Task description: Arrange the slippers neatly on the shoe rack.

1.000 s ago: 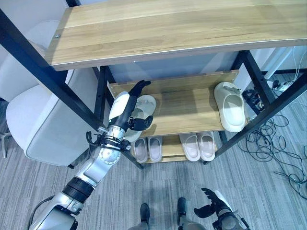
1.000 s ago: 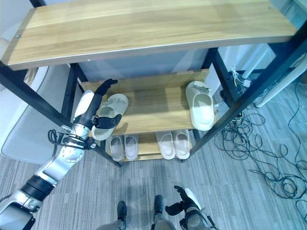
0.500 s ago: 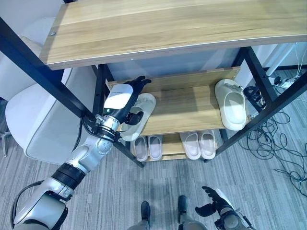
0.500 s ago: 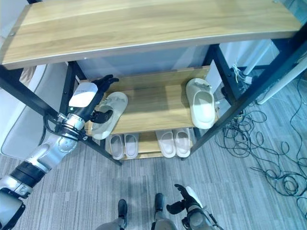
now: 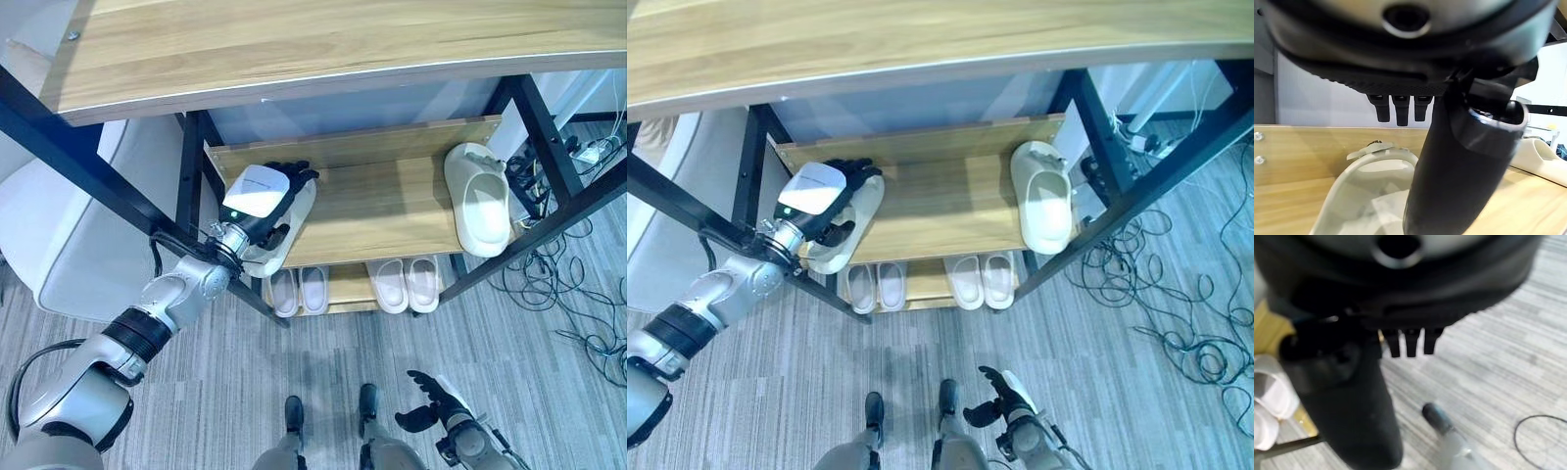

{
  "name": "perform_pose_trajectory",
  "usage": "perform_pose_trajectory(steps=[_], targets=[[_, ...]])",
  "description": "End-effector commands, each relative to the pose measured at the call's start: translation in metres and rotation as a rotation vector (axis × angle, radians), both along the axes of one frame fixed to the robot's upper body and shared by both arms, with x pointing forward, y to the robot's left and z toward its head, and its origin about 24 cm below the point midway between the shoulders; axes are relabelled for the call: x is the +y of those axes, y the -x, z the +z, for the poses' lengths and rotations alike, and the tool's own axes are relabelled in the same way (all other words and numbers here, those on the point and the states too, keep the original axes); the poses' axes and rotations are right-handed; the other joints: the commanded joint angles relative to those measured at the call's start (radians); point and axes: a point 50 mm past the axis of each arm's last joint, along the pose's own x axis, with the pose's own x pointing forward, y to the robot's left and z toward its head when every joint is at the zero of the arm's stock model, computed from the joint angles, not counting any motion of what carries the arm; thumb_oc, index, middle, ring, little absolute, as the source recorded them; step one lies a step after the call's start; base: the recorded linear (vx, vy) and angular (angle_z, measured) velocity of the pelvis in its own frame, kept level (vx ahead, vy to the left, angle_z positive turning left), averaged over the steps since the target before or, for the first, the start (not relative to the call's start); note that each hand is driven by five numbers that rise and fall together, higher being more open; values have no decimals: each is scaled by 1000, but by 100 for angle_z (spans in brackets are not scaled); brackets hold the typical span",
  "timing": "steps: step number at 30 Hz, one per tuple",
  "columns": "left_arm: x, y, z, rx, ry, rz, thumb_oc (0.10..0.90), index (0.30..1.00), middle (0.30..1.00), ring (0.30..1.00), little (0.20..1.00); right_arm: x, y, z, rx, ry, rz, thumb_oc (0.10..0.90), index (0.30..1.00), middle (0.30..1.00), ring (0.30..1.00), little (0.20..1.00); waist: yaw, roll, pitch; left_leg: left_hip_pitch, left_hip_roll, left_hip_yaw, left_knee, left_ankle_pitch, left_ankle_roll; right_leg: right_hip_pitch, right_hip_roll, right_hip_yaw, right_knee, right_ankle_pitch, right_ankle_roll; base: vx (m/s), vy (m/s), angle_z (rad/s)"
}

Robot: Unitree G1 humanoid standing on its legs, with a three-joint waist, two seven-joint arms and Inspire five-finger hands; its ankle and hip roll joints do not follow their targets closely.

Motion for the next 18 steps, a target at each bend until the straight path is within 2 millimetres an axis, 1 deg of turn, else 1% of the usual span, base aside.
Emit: perform_pose_trajectory(steps=[1,5,11,18], targets=[[9,-17,67,-217,-24,57,800,900,900,900,900,-10,-6,12,-76,-3,3,800,900,900,900,900,-21,-24,-47,-11,-14,12,2,-63,-13,16,-47,37,6,-91,101,0,0,0],[8,-21,75,-232,-79,64,800,900,900,900,900,-10,-8,13,-79,-1,12,800,900,900,900,900,-27,-23,-43,-13,-14,15,2,-64,-13,10,-48,42,6,-88,101,0,0,0],[5,-21,83,-251,-102,51,800,900,900,900,900,-9,-8,14,-81,-2,14,800,900,900,900,900,-28,-21,-37,-11,-13,17,2,-65,-13,9,-47,44,6,-88,102,5,-2,-2],[9,-20,85,-259,-120,60,800,900,900,900,900,-9,-7,12,-75,-3,16,800,900,900,900,900,-25,-18,-37,1,-12,18,2,-69,-14,18,-46,44,6,-92,102,0,0,0]])
